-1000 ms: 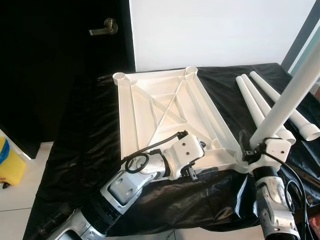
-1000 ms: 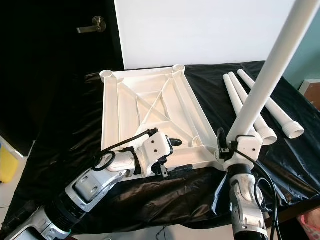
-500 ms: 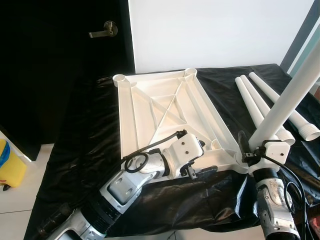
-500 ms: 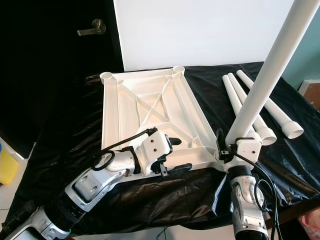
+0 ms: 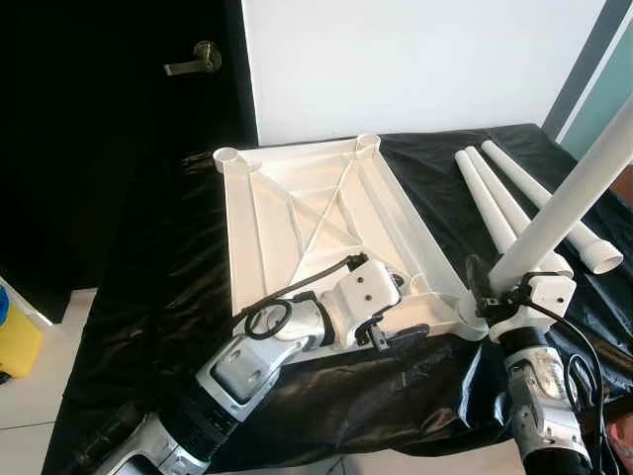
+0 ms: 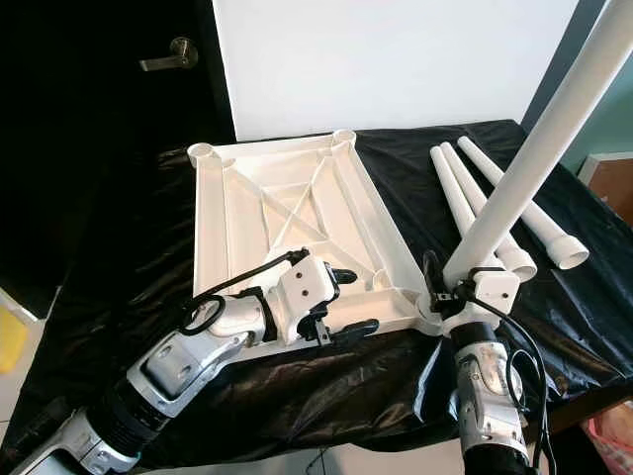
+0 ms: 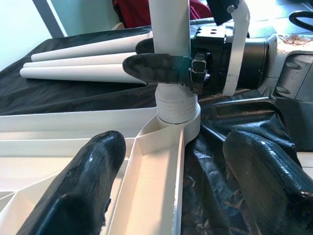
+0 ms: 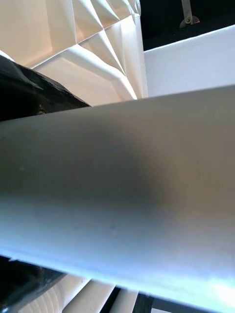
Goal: Building children table
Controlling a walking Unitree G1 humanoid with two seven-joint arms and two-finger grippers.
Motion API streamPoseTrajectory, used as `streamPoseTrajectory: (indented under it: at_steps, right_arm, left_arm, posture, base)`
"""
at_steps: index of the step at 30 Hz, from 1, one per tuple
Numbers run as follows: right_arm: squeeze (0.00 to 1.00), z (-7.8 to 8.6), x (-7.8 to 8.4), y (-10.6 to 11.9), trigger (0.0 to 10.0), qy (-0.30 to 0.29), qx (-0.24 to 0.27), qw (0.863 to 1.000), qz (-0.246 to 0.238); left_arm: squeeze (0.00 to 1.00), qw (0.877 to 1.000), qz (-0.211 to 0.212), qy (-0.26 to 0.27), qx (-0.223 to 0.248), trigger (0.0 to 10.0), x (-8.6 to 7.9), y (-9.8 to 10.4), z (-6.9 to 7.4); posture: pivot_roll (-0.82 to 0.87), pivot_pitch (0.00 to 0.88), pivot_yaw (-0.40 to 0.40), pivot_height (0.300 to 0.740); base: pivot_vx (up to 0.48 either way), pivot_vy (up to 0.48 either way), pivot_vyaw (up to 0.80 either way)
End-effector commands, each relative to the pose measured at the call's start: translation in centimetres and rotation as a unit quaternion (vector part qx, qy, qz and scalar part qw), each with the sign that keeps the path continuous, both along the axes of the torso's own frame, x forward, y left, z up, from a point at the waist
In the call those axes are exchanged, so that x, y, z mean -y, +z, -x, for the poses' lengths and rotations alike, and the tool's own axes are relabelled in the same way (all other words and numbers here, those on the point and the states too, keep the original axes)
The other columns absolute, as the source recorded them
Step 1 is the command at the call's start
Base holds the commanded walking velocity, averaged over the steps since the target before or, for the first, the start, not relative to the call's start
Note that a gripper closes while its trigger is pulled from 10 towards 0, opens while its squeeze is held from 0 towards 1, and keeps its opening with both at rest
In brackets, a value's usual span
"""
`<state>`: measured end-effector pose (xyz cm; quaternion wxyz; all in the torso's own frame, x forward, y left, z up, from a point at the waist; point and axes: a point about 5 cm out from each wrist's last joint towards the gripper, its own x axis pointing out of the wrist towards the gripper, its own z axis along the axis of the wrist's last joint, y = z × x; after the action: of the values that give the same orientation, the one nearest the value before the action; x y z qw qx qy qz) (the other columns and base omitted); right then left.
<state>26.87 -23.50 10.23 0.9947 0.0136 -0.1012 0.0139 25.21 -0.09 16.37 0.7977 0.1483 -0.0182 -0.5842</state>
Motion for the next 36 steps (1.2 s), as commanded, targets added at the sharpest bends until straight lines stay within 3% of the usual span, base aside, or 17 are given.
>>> streamPoseTrajectory:
  at_steps: [1, 10, 16, 23, 28, 36]
  right_arm:
    - [0.0, 0.9, 0.2, -3.6, 10.0, -0.012, -0.1, 0.995, -0.02]
    - [0.0, 0.3, 0.2, -3.4, 10.0, -0.005, -0.135, 0.989, 0.055]
    - [0.0, 0.1, -0.3, -2.4, 10.0, 0.031, -0.107, 0.986, 0.122]
    - [0.0, 1.1, -0.4, -2.4, 10.0, 0.028, -0.072, 0.994, 0.081]
    - [0.0, 2.0, -0.4, -2.3, 10.0, 0.028, -0.04, 0.995, 0.084]
    - [0.0, 2.2, 0.6, -3.0, 10.0, -0.014, -0.054, 0.998, 0.03]
  left_arm:
    - [0.0, 1.0, -0.007, -0.023, -0.001, 10.0, 0.1, 0.1, 0.3]
    - [0.0, 1.0, -0.006, -0.025, 0.002, 10.0, 0.2, 0.2, 0.4]
    - [0.0, 1.0, -0.005, -0.026, 0.003, 10.0, 0.3, 0.2, 0.5]
    - [0.0, 1.0, -0.002, -0.026, 0.002, 10.0, 0.3, 0.3, 0.5]
    - [0.0, 1.0, -0.001, -0.025, 0.004, 10.0, 0.3, 0.4, 0.4]
    - [0.0, 1.0, -0.002, -0.025, 0.007, 10.0, 0.2, 0.5, 0.3]
  posture:
    - [-0.02, 0.03, 0.019, 0.74]
    - [-0.03, 0.028, 0.022, 0.74]
    - [-0.03, 0.023, 0.021, 0.74]
    - [-0.02, 0.019, 0.016, 0.74]
    - [-0.02, 0.019, 0.022, 0.74]
    - [-0.02, 0.023, 0.026, 0.74]
  base:
    - [0.0, 0.0, 0.0]
    - [0.0, 0.0, 0.0]
    - [0.0, 0.0, 0.0]
    - [0.0, 0.0, 0.0]
    - [0.0, 0.0, 0.0]
    - [0.0, 0.0, 0.0]
